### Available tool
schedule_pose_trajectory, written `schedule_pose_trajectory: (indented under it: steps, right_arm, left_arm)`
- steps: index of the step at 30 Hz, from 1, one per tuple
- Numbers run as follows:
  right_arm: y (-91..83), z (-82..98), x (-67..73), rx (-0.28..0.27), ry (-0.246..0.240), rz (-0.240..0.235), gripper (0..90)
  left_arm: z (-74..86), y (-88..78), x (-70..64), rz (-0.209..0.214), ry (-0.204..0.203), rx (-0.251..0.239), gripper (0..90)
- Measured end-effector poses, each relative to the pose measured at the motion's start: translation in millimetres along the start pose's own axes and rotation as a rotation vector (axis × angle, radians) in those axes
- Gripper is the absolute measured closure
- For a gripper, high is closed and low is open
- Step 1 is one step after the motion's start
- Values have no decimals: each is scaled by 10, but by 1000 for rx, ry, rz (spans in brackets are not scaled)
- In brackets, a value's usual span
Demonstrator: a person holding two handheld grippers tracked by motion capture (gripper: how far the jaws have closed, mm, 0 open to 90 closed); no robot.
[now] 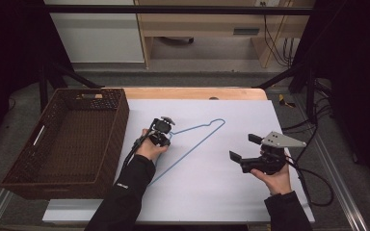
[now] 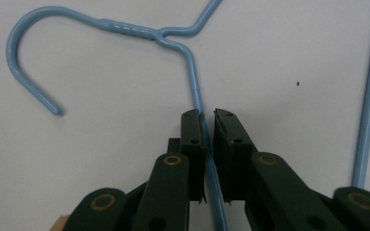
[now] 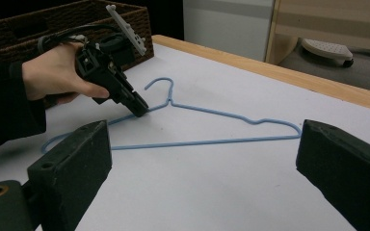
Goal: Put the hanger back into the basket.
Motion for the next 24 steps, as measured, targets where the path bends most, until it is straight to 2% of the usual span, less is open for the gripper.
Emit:
schedule_pose_trajectory:
  steps: [2, 12, 16, 24]
  right_arm:
    - [6, -1, 6, 0, 1, -3, 58]
    - [7, -2, 8, 1, 7, -6, 57]
    - [9, 0, 8, 3, 6, -7, 57]
    - [7, -2, 3, 1, 4, -7, 57]
  left_arm:
    - [1, 2, -3, 4, -24, -2, 838]
    - [0, -5, 24, 0, -52, 8, 858]
    - [5, -1, 30, 0, -73, -10, 866]
    - [3, -14, 30, 0, -61, -5, 871]
Point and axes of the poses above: each handheld gripper's, and its own axes: y roughly forward along the jaws, z roughly out of its underside, x roughly to its left, the point moved 4 cm from there along y, roughly forward along the jaws, and after that the axes turned 13 degrees about -x, right-handed, at the moved point
